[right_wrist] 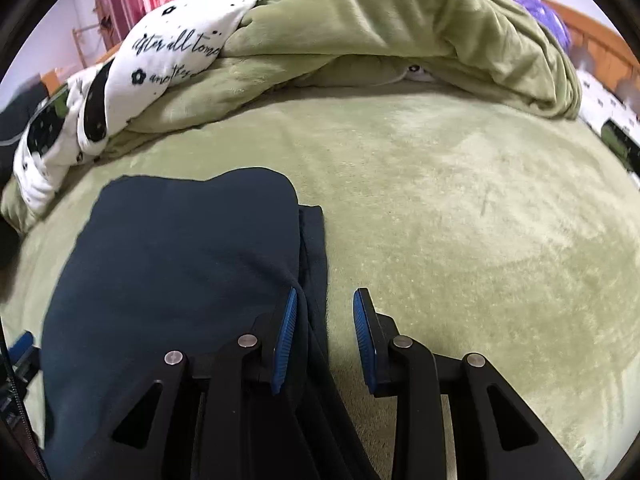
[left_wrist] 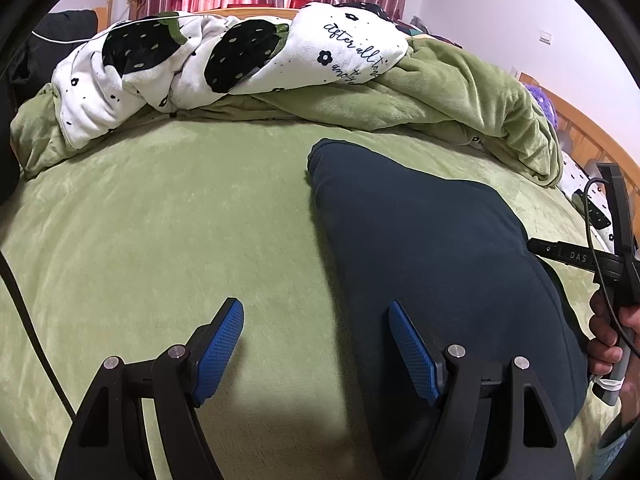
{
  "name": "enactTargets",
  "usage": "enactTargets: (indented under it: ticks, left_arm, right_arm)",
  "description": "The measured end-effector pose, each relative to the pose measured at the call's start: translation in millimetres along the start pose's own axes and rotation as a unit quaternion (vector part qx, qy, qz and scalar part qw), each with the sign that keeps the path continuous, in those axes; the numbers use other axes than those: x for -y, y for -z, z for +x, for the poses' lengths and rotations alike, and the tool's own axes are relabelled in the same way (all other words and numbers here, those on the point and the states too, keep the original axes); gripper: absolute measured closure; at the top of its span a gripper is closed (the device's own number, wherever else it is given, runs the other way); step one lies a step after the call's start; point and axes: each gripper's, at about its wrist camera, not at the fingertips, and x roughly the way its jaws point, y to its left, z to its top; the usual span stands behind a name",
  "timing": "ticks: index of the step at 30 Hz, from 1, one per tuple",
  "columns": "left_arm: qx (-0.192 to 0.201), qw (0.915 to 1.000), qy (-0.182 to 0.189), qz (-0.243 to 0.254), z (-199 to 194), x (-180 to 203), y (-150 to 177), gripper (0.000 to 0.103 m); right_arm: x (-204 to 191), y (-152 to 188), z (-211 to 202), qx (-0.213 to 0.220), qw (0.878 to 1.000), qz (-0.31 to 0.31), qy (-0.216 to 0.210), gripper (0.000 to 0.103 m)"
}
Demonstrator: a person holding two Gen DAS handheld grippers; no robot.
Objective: Fold small clothes
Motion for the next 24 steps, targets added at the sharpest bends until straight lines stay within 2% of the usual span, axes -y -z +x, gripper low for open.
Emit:
enactTargets:
  ticks: [3, 9, 16, 18, 22, 24]
  left_arm:
    - [0.000, 1.0000, -0.001, 0.008, -8, 5, 2, 0.029]
    - [0.004, 0.9999, 0.001, 0.016, -36, 19, 12, 0.029]
    - [0.001, 0.9997, -0.007, 0.022, -71, 38, 27, 0.029]
    - [0.003, 0.9997, -0.012, 0.021, -83, 44, 29, 0.029]
    - [0.010, 0.9990, -0.026, 0.035, -115, 57, 32, 0.029]
    - [0.018, 0.9981, -0.036, 0.047, -135, 63, 33, 0.029]
  right_arm:
    - [0, 1, -9, 0.007, 1.000, -0.012, 0.019, 0.075]
    - [8, 11, -36, 0.012, 1.000, -0.019, 0.005, 0.074]
    - [23, 41, -94, 0.029, 0.999, -0.042, 0.009, 0.073]
    - [26, 47, -114, 0.037, 0.999, -0.035, 0.007, 0.061]
    - [29, 62, -160, 0.057, 0.998, -0.025, -0.010, 0.052]
    - [27, 68, -177, 0.065, 0.998, -0.022, -0.016, 0.044]
